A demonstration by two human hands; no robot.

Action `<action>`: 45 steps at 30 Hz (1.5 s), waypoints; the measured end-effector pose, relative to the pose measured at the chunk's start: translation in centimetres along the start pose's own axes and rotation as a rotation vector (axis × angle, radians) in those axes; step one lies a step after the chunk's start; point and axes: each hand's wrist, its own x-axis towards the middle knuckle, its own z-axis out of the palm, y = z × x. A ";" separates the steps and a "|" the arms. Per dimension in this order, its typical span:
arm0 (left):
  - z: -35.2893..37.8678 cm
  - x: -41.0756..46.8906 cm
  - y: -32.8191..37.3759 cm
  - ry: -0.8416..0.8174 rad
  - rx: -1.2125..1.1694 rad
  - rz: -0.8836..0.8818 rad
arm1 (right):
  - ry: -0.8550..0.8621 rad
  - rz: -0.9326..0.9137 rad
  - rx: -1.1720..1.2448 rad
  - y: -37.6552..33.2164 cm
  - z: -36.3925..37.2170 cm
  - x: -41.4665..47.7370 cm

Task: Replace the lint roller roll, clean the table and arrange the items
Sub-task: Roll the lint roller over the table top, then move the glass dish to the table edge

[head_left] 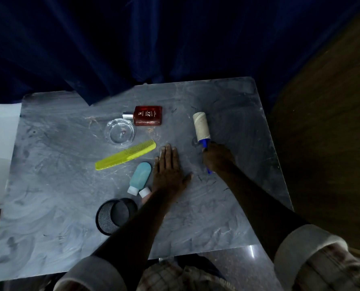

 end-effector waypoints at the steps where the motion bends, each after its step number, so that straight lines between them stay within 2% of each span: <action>1: 0.0 0.0 0.0 -0.002 0.006 0.002 | 0.002 -0.007 -0.008 0.0 -0.1 -0.1; 23: -2.8 0.0 0.3 -0.088 -0.115 0.014 | 0.061 0.072 0.073 0.0 -1.0 -0.4; 27: -3.7 -1.4 0.2 0.016 -0.215 0.064 | 0.108 0.063 0.098 0.3 -1.0 -0.5; 31: -5.7 -4.2 -1.6 0.228 -0.525 0.083 | 0.135 0.051 0.108 0.0 -1.0 -1.3; 36: -9.3 -6.5 -8.0 0.416 -0.804 -0.057 | 0.255 -0.043 0.066 -1.5 -0.2 -4.1; 38: -10.4 -6.4 -11.2 0.467 -0.828 -0.120 | 0.285 -0.059 0.051 -2.8 -0.2 -5.1; 41: -11.1 -5.2 -15.7 0.476 -0.845 -0.252 | 0.237 -0.187 0.012 -6.0 0.5 -5.7; 45: -11.6 -1.1 -19.8 0.463 -0.924 -0.407 | 0.131 -0.316 0.105 -12.2 1.8 -4.6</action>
